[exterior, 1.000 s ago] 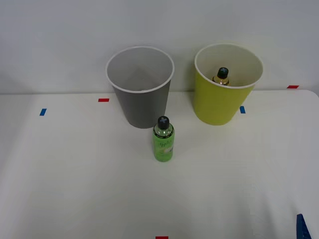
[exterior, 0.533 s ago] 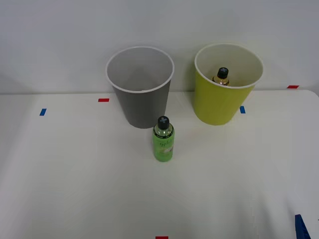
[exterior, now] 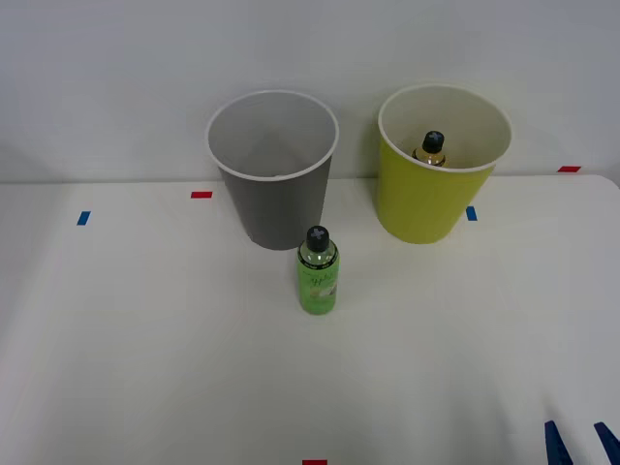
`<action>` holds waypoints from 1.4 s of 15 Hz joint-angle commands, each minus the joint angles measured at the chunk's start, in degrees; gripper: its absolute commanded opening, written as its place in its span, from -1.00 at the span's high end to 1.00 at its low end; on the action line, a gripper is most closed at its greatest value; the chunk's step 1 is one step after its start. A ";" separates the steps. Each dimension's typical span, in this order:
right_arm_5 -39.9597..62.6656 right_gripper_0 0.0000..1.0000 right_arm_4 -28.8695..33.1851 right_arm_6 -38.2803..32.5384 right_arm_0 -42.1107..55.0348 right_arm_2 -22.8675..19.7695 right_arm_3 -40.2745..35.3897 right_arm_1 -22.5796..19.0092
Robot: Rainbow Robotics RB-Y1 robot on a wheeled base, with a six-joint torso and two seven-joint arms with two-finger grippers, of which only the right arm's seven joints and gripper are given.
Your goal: Put cans in the gray bin, plastic bottles in the light green bin
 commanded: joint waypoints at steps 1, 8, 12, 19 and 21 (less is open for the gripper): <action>0.02 -0.18 -0.79 4.34 1.48 1.91 0.00 -0.09; -0.24 -0.17 -0.17 8.82 2.01 4.99 0.00 0.00; -0.68 -0.17 -0.53 10.31 2.01 5.86 1.32 -0.09; -1.47 -0.17 0.53 11.19 2.01 5.86 1.41 -0.09; -1.47 -0.17 0.53 11.19 2.01 5.86 1.41 -0.09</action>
